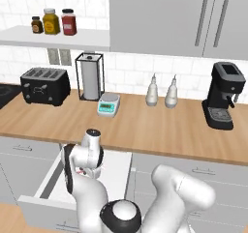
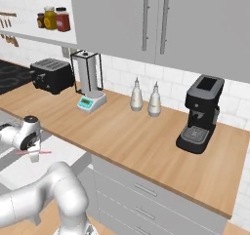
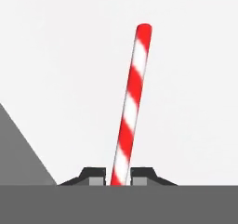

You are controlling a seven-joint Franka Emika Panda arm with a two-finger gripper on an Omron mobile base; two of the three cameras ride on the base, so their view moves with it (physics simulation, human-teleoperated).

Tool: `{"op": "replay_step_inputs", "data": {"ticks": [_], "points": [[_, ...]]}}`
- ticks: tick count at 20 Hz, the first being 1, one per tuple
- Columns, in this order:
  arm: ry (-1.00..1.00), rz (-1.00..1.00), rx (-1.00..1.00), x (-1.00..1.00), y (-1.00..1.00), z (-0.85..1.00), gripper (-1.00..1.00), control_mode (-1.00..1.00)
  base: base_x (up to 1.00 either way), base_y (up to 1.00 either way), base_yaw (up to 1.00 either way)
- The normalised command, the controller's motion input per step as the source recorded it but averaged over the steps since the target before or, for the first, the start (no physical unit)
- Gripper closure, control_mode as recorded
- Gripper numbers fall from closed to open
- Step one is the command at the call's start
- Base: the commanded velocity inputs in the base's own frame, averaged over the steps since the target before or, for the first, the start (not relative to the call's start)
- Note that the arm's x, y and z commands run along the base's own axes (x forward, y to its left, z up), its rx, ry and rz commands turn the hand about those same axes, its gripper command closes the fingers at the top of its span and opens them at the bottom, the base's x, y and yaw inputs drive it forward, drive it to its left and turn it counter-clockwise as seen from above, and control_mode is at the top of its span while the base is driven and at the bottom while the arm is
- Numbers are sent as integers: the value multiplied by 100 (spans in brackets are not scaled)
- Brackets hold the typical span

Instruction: Take a straw from the drawer in front and place it inside the glass cup on the dining counter.

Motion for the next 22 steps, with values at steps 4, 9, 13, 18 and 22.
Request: {"op": "replay_step_inputs", "data": {"ticks": [4,9,13,18,22], "points": [[8,-34,21,-78,-76,100,100,-100,0,0,0],[2,-45,9,-82,-76,77,100,-100,0,0,0],[-1,-41,3,-72,-62,94,100,-100,0,0,0],[0,-32,-14,-12,-20,100,100,-100,0,0,0],[0,-8,-38,-13,-16,100,100,-100,0,0,0]]}}
